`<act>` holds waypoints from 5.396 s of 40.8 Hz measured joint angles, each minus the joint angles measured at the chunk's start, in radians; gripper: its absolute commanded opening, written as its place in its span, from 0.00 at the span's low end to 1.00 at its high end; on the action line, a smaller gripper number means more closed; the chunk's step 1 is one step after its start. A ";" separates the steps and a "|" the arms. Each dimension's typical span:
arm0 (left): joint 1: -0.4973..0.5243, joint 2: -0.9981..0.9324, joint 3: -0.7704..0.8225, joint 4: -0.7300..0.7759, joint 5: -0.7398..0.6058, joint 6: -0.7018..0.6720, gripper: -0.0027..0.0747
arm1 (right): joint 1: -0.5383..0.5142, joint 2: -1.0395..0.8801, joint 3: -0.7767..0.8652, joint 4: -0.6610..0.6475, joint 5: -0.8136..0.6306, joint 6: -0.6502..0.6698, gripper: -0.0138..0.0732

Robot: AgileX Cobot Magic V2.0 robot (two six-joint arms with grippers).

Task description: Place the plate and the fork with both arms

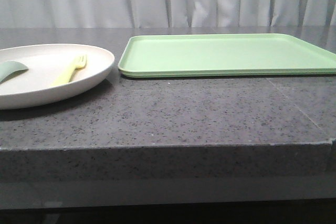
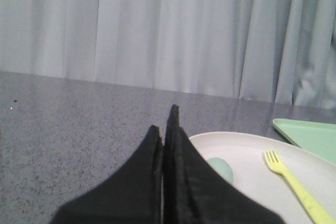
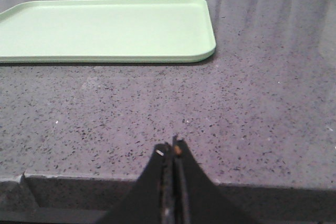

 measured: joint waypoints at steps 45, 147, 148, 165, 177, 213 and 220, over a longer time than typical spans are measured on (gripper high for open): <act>0.002 0.194 -0.331 0.131 0.100 -0.013 0.01 | 0.000 0.169 -0.391 0.000 0.103 0.000 0.03; 0.002 1.510 -1.090 -0.001 0.927 -0.009 0.79 | 0.000 0.582 -0.631 0.000 0.113 0.000 0.85; 0.002 1.510 -1.090 -0.003 0.925 -0.009 0.79 | 0.000 0.582 -0.631 0.000 0.113 0.000 0.85; 0.002 1.510 -1.090 -0.035 0.913 -0.009 0.53 | 0.000 0.582 -0.631 0.000 0.113 0.000 0.85; 0.002 1.523 -1.092 -0.067 0.911 -0.009 0.37 | 0.000 0.582 -0.631 0.000 0.113 0.000 0.85; 0.086 1.472 -1.099 -0.196 0.898 0.051 0.01 | 0.000 0.582 -0.631 0.000 0.113 0.000 0.85; 0.173 1.452 -1.099 -0.386 0.916 0.195 0.01 | 0.000 0.582 -0.631 0.000 0.113 0.000 0.85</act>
